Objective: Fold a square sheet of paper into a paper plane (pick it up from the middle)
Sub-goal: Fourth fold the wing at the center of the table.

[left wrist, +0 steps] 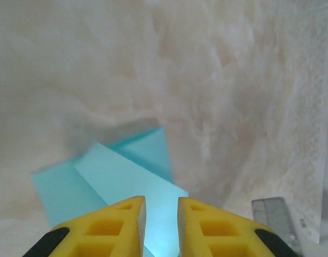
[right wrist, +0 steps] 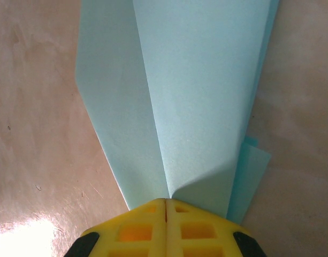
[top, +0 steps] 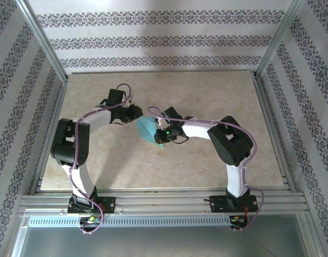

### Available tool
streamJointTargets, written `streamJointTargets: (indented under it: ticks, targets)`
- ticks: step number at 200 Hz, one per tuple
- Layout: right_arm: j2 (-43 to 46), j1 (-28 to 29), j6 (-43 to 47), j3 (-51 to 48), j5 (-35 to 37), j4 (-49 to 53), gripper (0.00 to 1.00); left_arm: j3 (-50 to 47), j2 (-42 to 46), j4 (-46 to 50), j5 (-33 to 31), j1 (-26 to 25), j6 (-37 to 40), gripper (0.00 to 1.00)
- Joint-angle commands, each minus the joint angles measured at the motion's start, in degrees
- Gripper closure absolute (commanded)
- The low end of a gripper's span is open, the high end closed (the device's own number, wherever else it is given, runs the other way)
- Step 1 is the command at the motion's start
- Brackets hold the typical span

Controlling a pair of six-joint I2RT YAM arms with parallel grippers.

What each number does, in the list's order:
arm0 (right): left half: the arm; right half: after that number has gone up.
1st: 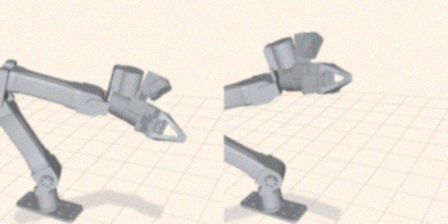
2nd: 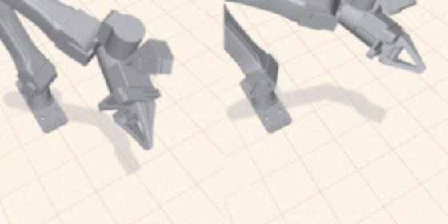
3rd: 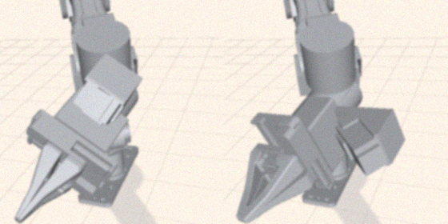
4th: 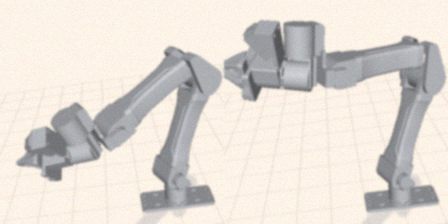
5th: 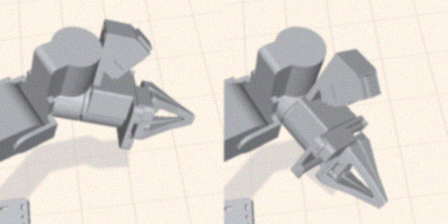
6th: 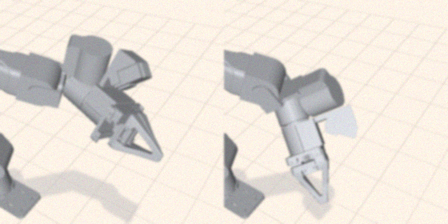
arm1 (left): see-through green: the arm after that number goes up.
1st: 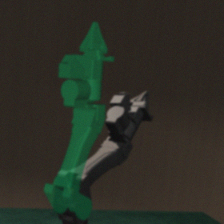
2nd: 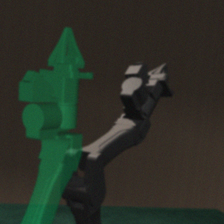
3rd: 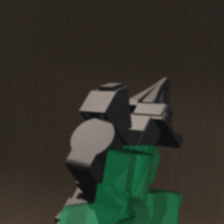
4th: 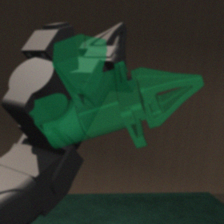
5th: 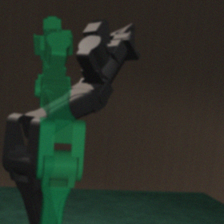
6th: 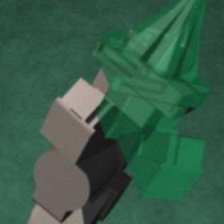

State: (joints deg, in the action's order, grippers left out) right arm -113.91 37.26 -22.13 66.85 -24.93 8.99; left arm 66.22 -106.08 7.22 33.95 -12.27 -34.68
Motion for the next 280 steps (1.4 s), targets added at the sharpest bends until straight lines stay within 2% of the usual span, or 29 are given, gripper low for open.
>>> streamJointTargets:
  ticks: [1, 57, 102, 166, 202, 225, 251, 280]
  targets:
    - [-2.33, -0.25, -0.03, -2.1, 1.51, 7.92, 0.98, -0.29, -3.2, -3.83, 1.79, -2.48, -2.9, 0.77]
    - [-2.55, -0.22, -0.04, -2.08, 1.33, 7.92, 0.98, 4.35, -9.39, 0.75, -3.86, -2.77, 1.26, 0.78]
    - [-2.38, -0.33, -0.04, -2.61, 1.5, 8.05, 0.99, 7.7, -11.52, 5.32, -13.02, -1.51, 2.97, 0.78]
    - [-2.18, -0.34, -0.28, -2.22, 1.25, 7.93, 0.98, 10.54, -12.08, 6.88, -13.73, 3.37, 6.43, 0.77]
    - [0.81, -0.42, -3.7, -1.84, -3.57, 2.06, 0.93, 10.56, -5.62, 8.68, -14.65, 4.0, 7.02, 0.73]
    - [5.18, -0.79, -8.03, -1.43, -6.15, -3.48, 0.86, 6.23, 0.86, 7.14, -12.88, 3.92, 5.08, 0.63]
    - [11.53, -2.38, -10.48, -3.85, -6.6, -8.99, 0.75, -1.93, 7.67, 2.22, -7.61, 3.92, 0.86, 0.56]
    - [16.44, -5.01, -12.38, -9.51, -2.7, -13.74, 0.65, -11.5, 11.98, -8.24, 0.16, 3.34, -8.28, 0.52]
